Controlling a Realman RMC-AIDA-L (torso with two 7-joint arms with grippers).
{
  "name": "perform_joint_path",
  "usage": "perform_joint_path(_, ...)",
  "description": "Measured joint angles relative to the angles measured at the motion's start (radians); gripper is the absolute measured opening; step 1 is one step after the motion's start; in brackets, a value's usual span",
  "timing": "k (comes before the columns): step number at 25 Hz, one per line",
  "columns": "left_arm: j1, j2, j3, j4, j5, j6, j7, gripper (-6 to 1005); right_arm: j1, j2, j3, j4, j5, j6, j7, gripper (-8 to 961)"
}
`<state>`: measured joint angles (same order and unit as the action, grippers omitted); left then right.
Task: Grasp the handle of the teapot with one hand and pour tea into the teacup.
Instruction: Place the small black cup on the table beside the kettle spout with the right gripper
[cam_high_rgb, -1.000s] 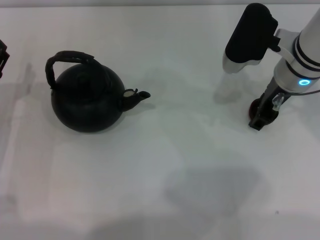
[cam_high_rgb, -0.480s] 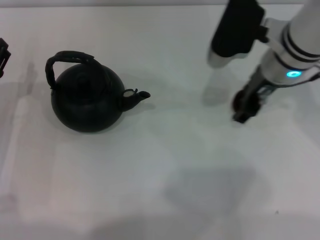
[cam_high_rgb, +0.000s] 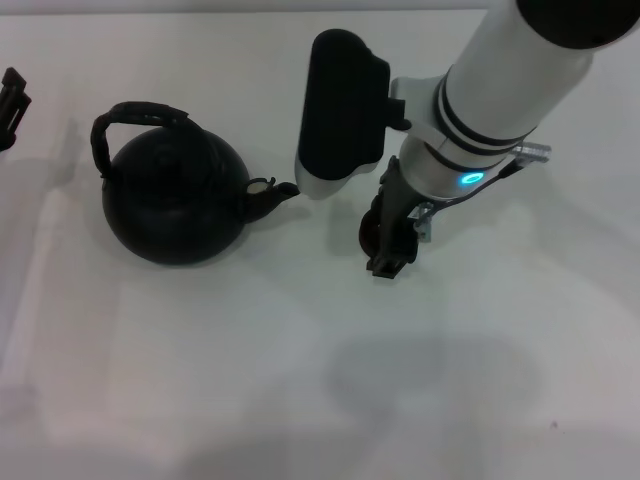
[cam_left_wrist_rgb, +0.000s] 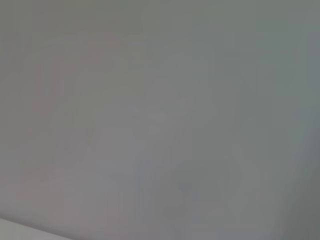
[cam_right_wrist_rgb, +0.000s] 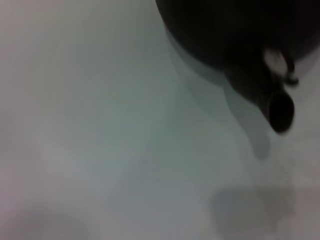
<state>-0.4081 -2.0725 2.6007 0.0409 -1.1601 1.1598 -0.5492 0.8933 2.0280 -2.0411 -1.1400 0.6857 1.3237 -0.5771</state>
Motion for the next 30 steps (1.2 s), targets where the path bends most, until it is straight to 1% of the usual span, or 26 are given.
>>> perform_joint_path(3, -0.002, 0.000, 0.001, 0.000, 0.001, 0.000, 0.000, 817, 0.018, 0.000, -0.027, 0.033, 0.028, -0.031, 0.000, 756)
perform_joint_path(9, -0.002, 0.000, 0.001, -0.001, 0.001, 0.000, 0.000, 817, 0.025, 0.000, -0.067, 0.067, 0.048, -0.077, 0.002, 761)
perform_joint_path(14, -0.007, 0.000, 0.001, -0.003, 0.000, 0.000, 0.000, 817, 0.033, 0.000, -0.085, 0.093, 0.067, -0.090, 0.002, 765)
perform_joint_path(30, -0.014, 0.003, -0.002, 0.000, 0.000, 0.000, -0.003, 817, 0.045, 0.000, -0.143, 0.091, 0.073, -0.116, 0.003, 779)
